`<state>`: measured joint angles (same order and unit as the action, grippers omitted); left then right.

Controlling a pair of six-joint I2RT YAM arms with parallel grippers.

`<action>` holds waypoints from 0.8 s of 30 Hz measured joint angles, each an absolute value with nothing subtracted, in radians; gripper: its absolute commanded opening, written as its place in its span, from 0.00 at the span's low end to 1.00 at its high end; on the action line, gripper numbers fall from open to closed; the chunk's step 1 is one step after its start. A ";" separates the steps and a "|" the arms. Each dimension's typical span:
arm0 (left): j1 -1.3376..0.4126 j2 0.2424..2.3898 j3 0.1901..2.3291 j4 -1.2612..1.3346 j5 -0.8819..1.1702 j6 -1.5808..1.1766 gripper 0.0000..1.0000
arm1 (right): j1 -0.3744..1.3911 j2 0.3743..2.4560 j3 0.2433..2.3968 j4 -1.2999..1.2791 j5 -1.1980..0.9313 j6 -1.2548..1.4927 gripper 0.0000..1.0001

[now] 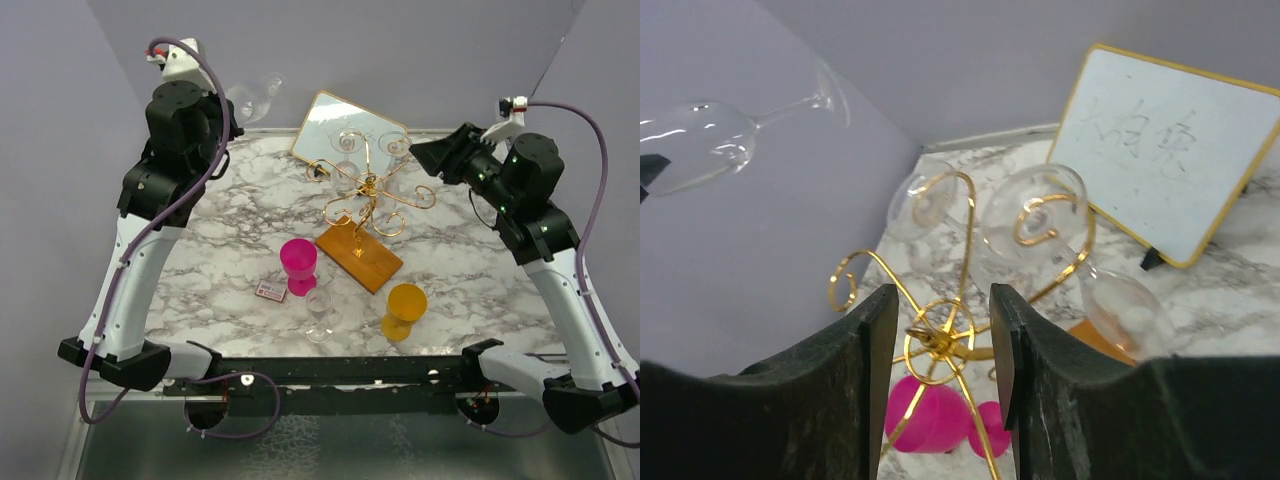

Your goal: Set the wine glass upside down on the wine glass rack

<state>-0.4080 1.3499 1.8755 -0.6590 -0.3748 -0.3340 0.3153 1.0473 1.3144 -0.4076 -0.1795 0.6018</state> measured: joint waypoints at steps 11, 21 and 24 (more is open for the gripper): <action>-0.408 1.301 1.849 -0.392 -0.127 -0.432 0.00 | 0.319 1.197 1.439 -0.172 -0.384 0.834 0.52; -0.408 1.259 1.747 -0.108 0.091 -0.590 0.00 | 0.462 1.383 1.644 -0.064 -0.310 0.963 0.52; -0.408 1.256 1.708 -0.049 0.132 -0.638 0.00 | 0.503 1.400 1.654 -0.014 -0.252 1.000 0.52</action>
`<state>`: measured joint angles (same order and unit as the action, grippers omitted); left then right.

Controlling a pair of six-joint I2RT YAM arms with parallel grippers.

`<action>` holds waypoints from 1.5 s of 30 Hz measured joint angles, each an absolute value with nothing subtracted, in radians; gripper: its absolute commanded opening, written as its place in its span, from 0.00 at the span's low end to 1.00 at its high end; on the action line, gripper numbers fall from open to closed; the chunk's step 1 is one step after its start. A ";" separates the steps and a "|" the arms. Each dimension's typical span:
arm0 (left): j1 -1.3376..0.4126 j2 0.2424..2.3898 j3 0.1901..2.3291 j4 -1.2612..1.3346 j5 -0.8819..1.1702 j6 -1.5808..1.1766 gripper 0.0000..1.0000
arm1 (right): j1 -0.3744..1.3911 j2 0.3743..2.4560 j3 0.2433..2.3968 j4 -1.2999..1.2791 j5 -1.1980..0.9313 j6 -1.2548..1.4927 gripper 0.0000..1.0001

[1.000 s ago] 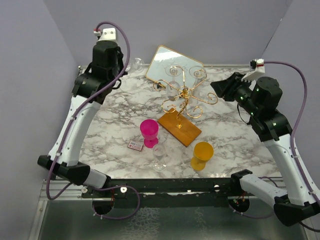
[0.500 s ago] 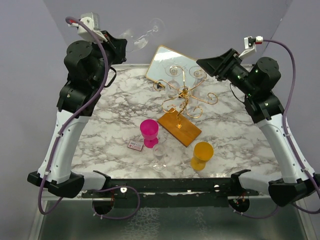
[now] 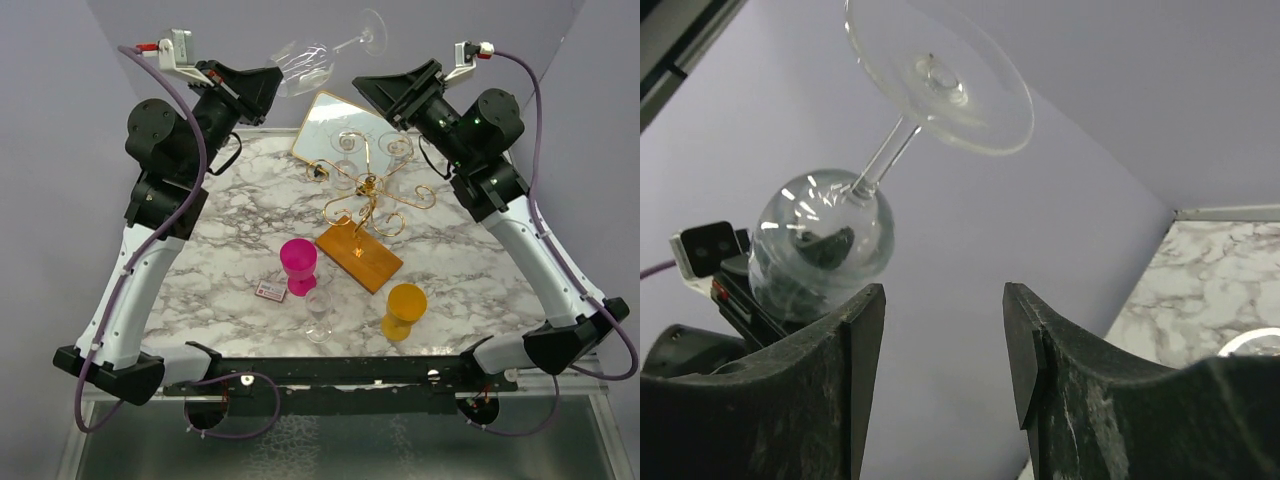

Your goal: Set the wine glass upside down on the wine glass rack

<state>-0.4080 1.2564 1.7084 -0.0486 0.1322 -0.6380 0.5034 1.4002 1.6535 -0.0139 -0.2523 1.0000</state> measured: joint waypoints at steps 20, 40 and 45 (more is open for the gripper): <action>-0.408 1.257 1.594 0.128 0.190 -0.772 0.00 | 0.596 1.487 1.750 0.037 0.056 1.245 0.42; -0.408 1.234 1.504 0.194 0.194 -0.810 0.00 | 0.630 1.483 1.676 0.146 0.067 1.359 0.36; -0.408 1.232 1.501 0.198 0.196 -0.814 0.00 | 0.633 1.483 1.675 0.150 0.070 1.372 0.36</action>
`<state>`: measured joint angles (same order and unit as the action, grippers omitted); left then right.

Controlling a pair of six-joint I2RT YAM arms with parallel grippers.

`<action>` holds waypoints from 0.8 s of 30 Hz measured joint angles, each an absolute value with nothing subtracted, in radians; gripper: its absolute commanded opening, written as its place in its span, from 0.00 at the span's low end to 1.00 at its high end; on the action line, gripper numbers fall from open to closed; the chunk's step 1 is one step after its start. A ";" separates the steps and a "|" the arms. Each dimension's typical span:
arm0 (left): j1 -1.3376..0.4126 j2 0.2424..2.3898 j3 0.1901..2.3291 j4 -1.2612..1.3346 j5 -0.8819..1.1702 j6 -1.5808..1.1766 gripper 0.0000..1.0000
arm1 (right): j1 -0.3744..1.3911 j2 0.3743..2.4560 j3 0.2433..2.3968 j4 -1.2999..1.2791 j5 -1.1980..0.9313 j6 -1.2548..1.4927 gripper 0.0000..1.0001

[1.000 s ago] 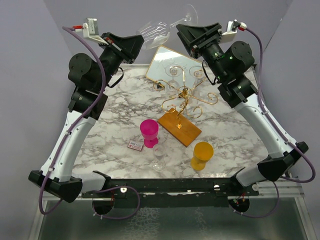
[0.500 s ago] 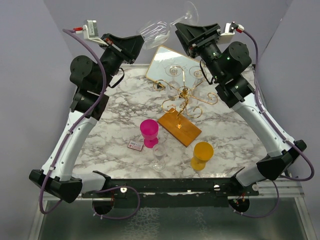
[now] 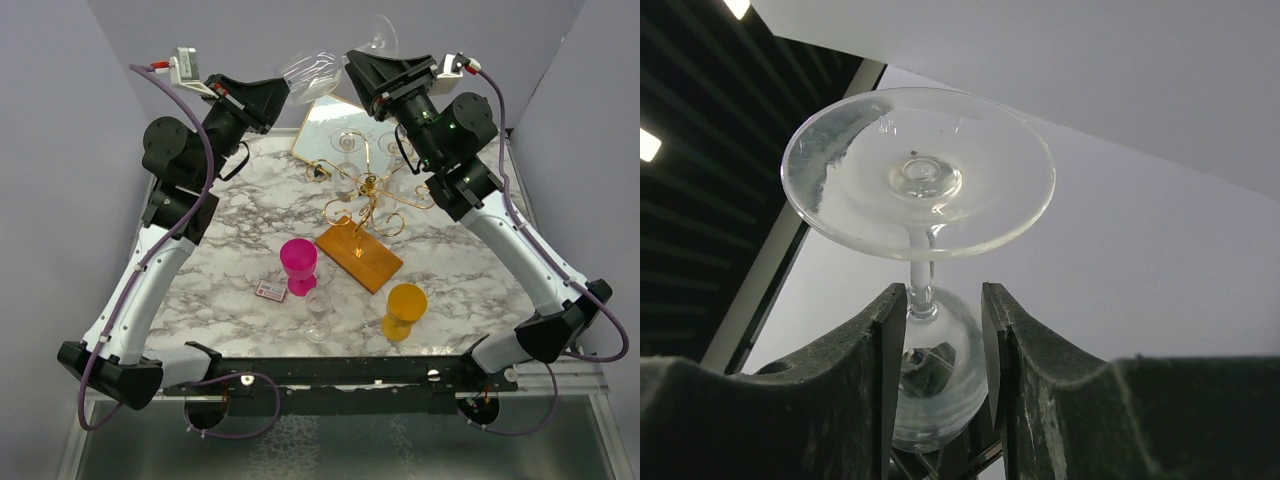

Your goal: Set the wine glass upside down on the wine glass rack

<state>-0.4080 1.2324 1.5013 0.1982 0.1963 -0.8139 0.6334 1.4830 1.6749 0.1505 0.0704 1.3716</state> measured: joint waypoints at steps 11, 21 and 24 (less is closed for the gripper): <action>-0.408 1.231 1.501 0.208 0.222 -0.830 0.00 | 0.648 1.533 1.765 0.152 0.070 1.392 0.34; -0.408 1.229 1.485 0.213 0.229 -0.840 0.09 | 0.654 1.560 1.780 0.159 0.073 1.400 0.01; -0.408 1.219 1.475 0.215 0.228 -0.842 0.34 | 0.654 1.560 1.781 0.160 0.077 1.384 0.01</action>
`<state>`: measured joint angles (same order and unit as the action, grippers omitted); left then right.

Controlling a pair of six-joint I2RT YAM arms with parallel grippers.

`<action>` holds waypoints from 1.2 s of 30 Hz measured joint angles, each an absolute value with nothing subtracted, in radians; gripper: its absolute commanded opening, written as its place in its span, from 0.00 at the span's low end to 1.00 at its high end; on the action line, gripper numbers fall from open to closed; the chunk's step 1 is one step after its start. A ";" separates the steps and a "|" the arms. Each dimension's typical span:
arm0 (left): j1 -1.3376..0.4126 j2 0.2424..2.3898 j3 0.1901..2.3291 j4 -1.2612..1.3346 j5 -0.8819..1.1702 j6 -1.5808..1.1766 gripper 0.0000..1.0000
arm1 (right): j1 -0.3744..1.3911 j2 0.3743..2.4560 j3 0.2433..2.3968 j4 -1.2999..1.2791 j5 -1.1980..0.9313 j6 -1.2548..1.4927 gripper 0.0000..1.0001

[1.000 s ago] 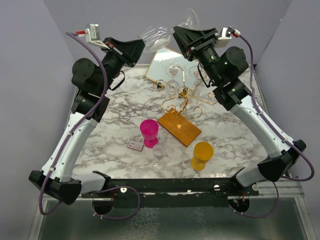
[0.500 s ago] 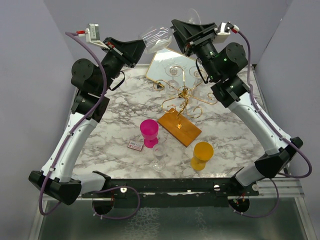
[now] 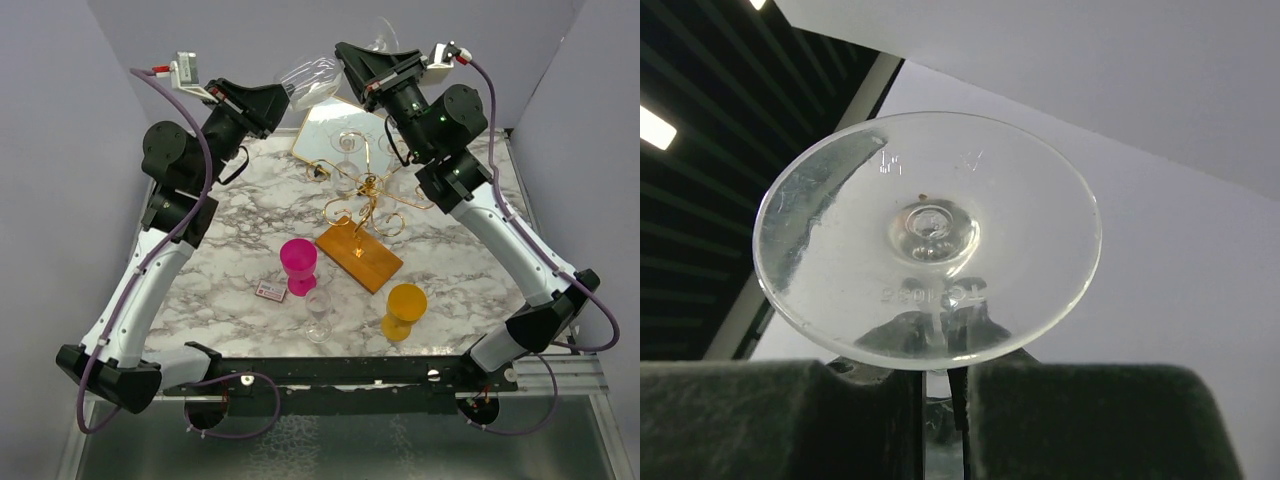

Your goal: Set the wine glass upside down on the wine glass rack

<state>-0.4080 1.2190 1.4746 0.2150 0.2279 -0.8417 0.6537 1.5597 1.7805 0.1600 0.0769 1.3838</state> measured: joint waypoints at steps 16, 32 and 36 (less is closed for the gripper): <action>-0.408 1.061 1.544 -0.047 0.170 -0.701 0.64 | 0.659 1.562 1.781 0.384 -0.105 0.700 0.01; -0.408 1.166 1.824 -0.210 0.305 -0.864 0.65 | 0.691 1.628 1.783 0.333 -0.471 0.141 0.01; -0.408 1.211 1.817 -0.227 0.326 -0.921 0.65 | 0.709 1.648 1.821 0.285 -0.503 0.040 0.01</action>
